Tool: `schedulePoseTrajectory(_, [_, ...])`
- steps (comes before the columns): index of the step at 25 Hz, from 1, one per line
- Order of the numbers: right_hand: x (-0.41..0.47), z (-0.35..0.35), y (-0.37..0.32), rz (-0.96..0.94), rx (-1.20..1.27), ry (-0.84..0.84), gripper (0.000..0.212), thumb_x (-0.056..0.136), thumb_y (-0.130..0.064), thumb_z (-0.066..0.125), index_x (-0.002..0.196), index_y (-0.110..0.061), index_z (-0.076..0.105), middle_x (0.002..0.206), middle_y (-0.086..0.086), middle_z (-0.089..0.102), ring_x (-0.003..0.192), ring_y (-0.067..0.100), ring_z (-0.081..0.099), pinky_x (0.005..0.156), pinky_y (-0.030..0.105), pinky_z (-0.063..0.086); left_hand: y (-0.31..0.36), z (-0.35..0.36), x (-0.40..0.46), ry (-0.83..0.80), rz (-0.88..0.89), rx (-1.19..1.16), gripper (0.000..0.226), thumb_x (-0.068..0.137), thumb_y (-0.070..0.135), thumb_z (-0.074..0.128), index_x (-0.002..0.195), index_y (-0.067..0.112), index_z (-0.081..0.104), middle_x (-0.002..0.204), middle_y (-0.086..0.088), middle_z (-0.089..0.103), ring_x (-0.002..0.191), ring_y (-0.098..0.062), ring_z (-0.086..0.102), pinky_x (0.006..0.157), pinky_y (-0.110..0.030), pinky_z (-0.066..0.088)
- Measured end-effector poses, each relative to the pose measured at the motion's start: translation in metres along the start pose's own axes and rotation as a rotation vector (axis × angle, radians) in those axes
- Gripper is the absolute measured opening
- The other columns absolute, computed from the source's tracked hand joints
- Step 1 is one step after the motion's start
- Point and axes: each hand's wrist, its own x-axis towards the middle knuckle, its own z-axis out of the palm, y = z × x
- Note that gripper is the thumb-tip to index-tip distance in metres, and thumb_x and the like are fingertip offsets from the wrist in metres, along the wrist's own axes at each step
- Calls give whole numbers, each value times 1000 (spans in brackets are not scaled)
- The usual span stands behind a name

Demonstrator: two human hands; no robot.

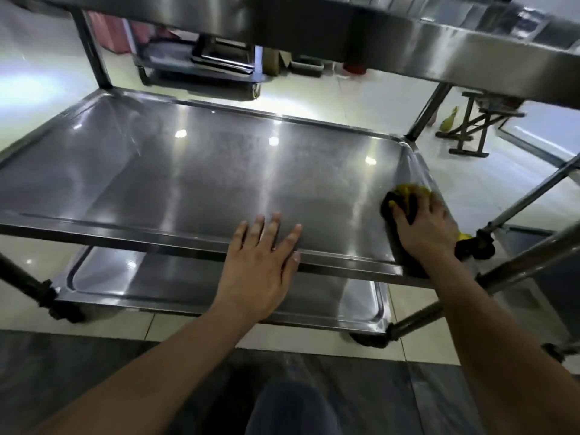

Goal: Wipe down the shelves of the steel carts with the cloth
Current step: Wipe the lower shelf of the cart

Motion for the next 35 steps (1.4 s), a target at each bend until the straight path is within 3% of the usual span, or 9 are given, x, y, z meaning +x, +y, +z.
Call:
schedulePoseTrajectory(2, [4,12,-38,1,11,-23,71,99,-67,31,159,-29,22,166,17,19,149,41,24,123,52,17,0,-1,1,-10,5,0,62,103,55,-6,161,36,8,170,-6,11,157,-30,10,126,-52,11])
schedulePoseTrajectory(7, [-28,33,-123,-538,81,-178,75,95,-71,40,159,-37,22,167,0,24,150,27,29,123,42,22,-1,-8,-10,-1,-71,-1,74,105,56,4,162,10,10,169,-12,9,157,-24,11,128,-44,10])
schedulePoseTrajectory(10, [3,20,-70,-286,108,-21,83,89,-73,48,157,-31,28,156,6,45,141,30,43,119,44,33,1,-5,-16,11,-86,-34,81,103,61,1,160,5,11,169,-15,8,157,-23,8,128,-41,5])
schedulePoseTrajectory(13, [20,16,-50,-32,-13,-18,86,92,-74,35,159,-21,25,165,8,28,152,27,24,126,45,16,4,-2,-14,18,-89,-58,84,100,62,-6,161,5,8,169,-14,5,157,-23,5,128,-39,-1])
schedulePoseTrajectory(20, [-36,49,-177,-597,95,-138,73,94,-72,39,157,-35,29,167,-7,24,153,18,23,125,37,13,1,-4,-14,34,-104,22,83,101,59,4,158,1,21,166,-18,18,155,-25,18,128,-41,13])
schedulePoseTrajectory(26, [0,6,-14,6,20,11,77,98,-66,37,159,-21,26,166,9,25,152,29,23,126,45,13,1,1,-17,40,-92,7,84,102,62,1,160,3,14,168,-16,14,156,-24,13,128,-38,5])
schedulePoseTrajectory(28, [-8,10,-25,54,20,19,79,99,-65,35,160,-18,23,167,11,23,153,30,21,126,44,11,4,3,-15,46,-111,-15,83,101,61,2,160,2,15,168,-16,14,156,-25,13,128,-40,7])
schedulePoseTrajectory(33, [-79,30,-119,-504,87,-113,73,99,-64,39,160,-26,24,167,3,24,154,22,22,127,39,13,4,-2,-15,42,-136,21,84,100,59,4,158,1,22,166,-17,21,155,-26,19,128,-40,12])
schedulePoseTrajectory(35, [-94,23,-89,-520,105,-110,72,99,-64,40,160,-28,25,167,0,25,154,19,21,127,36,11,2,-3,-18,50,-122,19,85,99,59,4,158,1,24,165,-17,24,154,-26,22,128,-40,13])
